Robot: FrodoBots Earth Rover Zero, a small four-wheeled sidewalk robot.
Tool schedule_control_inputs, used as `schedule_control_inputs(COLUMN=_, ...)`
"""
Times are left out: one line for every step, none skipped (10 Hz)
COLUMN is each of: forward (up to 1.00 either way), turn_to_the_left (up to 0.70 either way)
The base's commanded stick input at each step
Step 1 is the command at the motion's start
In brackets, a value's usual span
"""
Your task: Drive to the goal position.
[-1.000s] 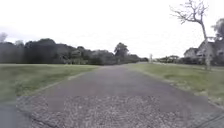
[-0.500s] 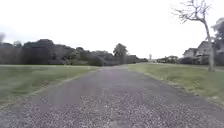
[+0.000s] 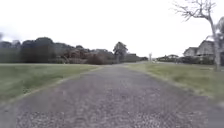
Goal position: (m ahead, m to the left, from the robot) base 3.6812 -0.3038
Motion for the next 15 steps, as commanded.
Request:
schedule_control_inputs(forward=0.7, turn_to_the_left=0.0)
schedule_control_inputs(forward=0.7, turn_to_the_left=0.0)
schedule_control_inputs(forward=0.7, turn_to_the_left=0.0)
schedule_control_inputs(forward=0.7, turn_to_the_left=0.0)
schedule_control_inputs(forward=0.7, turn_to_the_left=0.0)
schedule_control_inputs(forward=0.7, turn_to_the_left=0.0)
schedule_control_inputs(forward=0.7, turn_to_the_left=0.0)
schedule_control_inputs(forward=0.7, turn_to_the_left=0.0)
schedule_control_inputs(forward=0.7, turn_to_the_left=0.0)
schedule_control_inputs(forward=0.7, turn_to_the_left=0.0)
schedule_control_inputs(forward=0.7, turn_to_the_left=0.0)
schedule_control_inputs(forward=0.7, turn_to_the_left=0.0)
schedule_control_inputs(forward=0.7, turn_to_the_left=0.0)
schedule_control_inputs(forward=0.7, turn_to_the_left=0.0)
schedule_control_inputs(forward=0.7, turn_to_the_left=0.0)
